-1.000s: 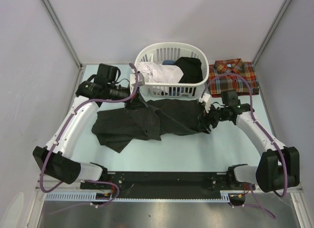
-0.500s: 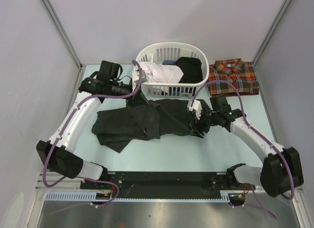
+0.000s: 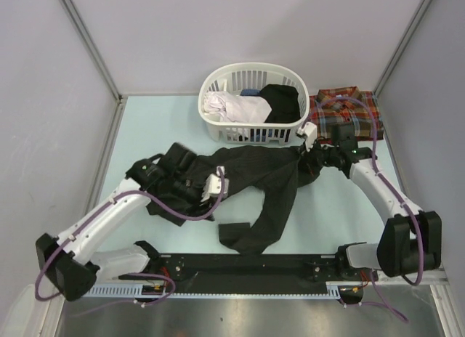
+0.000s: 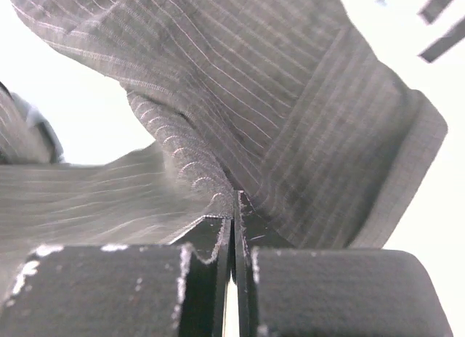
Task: Fold and stack the long sleeve shirts
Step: Flatten the shirt out
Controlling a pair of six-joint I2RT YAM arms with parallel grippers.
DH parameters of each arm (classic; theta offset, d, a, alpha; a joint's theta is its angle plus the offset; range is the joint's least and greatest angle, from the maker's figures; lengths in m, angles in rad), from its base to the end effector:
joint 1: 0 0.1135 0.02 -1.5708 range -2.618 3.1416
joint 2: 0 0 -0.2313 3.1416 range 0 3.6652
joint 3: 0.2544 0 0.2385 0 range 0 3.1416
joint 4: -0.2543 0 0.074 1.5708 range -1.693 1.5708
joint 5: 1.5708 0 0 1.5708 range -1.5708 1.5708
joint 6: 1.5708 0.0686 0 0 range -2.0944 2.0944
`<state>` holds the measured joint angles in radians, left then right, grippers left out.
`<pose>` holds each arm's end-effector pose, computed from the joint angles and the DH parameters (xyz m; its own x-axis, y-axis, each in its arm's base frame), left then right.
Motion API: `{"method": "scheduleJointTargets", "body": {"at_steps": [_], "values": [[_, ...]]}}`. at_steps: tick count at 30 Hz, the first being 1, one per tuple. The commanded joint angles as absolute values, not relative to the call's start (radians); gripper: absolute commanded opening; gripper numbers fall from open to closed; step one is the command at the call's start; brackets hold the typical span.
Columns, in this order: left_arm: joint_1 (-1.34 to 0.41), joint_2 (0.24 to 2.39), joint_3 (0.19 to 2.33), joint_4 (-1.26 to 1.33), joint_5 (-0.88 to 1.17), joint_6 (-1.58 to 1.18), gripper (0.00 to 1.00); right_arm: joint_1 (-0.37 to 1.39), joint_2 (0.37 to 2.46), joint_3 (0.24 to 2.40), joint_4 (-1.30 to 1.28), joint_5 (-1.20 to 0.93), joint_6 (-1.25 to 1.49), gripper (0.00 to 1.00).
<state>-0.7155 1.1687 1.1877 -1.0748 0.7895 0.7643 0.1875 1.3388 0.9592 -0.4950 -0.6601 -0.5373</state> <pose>0.1336 -0.1807 0.2843 0.0282 0.6211 -0.7832 0.9786 -0.1770 -0.1051 0.2728 0.0946 0.2105 -0.3744 -0.4825 -0.7918 -0.8442 0.5306 0.0759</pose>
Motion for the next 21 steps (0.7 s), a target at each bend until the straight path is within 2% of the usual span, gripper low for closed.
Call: {"method": "scheduleJointTargets", "body": {"at_steps": [1,4,8,10,12,13,16,18,21], "values": [[-0.493,1.068,0.870,-0.996,0.484,0.917,0.53,0.152,1.220,1.009,-0.590,-0.718,-0.523,0.00],[-0.369,1.081,0.726,-0.865,0.349,0.985,0.54,0.146,1.181,1.005,-0.664,-0.700,-0.561,0.00],[-0.311,1.133,0.625,-0.720,0.264,1.023,0.56,0.117,1.134,1.012,-0.719,-0.689,-0.580,0.00],[-0.311,1.179,0.598,-0.646,0.249,1.020,0.54,0.106,1.114,1.037,-0.747,-0.689,-0.569,0.00],[-0.307,1.198,0.583,-0.605,0.230,1.014,0.44,0.100,1.103,1.055,-0.767,-0.689,-0.563,0.00],[-0.287,1.197,0.595,-0.620,0.244,1.020,0.30,0.100,1.089,1.071,-0.796,-0.686,-0.568,0.00],[-0.241,1.151,0.659,-0.737,0.310,1.063,0.04,0.089,1.056,1.086,-0.851,-0.669,-0.587,0.00],[-0.221,1.121,0.704,-0.848,0.357,1.129,0.00,0.084,1.016,1.085,-0.882,-0.658,-0.600,0.00],[-0.180,1.086,0.807,-1.059,0.473,1.225,0.00,0.066,0.971,1.084,-0.934,-0.632,-0.614,0.00]]}}
